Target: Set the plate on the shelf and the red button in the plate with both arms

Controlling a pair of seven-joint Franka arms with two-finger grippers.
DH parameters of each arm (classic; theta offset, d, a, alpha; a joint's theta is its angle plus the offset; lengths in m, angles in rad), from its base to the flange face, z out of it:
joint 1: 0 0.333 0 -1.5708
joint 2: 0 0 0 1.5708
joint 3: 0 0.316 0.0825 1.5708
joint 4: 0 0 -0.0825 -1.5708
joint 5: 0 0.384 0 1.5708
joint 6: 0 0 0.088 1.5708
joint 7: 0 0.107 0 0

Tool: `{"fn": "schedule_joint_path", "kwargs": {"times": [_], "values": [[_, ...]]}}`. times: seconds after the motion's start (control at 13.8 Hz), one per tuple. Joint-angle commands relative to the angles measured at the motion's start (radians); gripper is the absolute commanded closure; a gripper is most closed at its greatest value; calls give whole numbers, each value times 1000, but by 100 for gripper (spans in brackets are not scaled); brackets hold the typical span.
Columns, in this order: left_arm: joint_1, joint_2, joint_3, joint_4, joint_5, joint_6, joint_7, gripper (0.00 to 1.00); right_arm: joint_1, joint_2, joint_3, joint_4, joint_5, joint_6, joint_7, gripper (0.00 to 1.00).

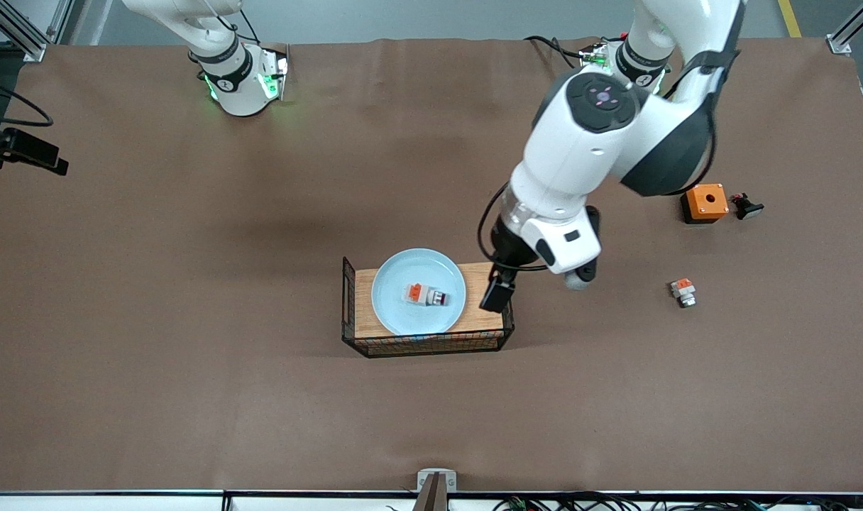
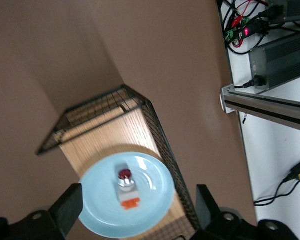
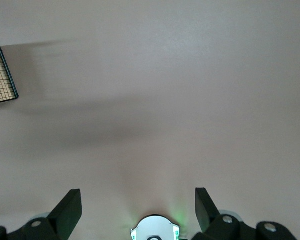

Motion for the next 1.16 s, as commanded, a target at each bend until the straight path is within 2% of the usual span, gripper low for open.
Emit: {"fn": "schedule_joint_path", "kwargs": {"times": [0.0, 0.15, 0.29, 0.51, 0.87, 1.09], "values": [[50, -185, -9, -242, 17, -6, 315, 0, -7, -87, 12, -108, 14, 39, 4, 0], [97, -294, -9, -386, 16, -3, 535, 0, -7, -94, 12, -118, 24, 43, 4, 0], [143, -371, -9, -489, 16, -3, 618, 0, -8, -121, 10, -150, 25, 89, 4, 0], [223, -446, -9, -595, 16, -3, 846, 0, -5, -161, 9, -203, 25, 144, 4, 0], [386, -552, -9, -713, 13, -11, 1275, 0, -4, -187, 3, -236, 24, 192, 0, 0], [473, -555, -9, -701, 9, -67, 1452, 0, -5, -190, 3, -237, 17, 209, -9, 0]]}}
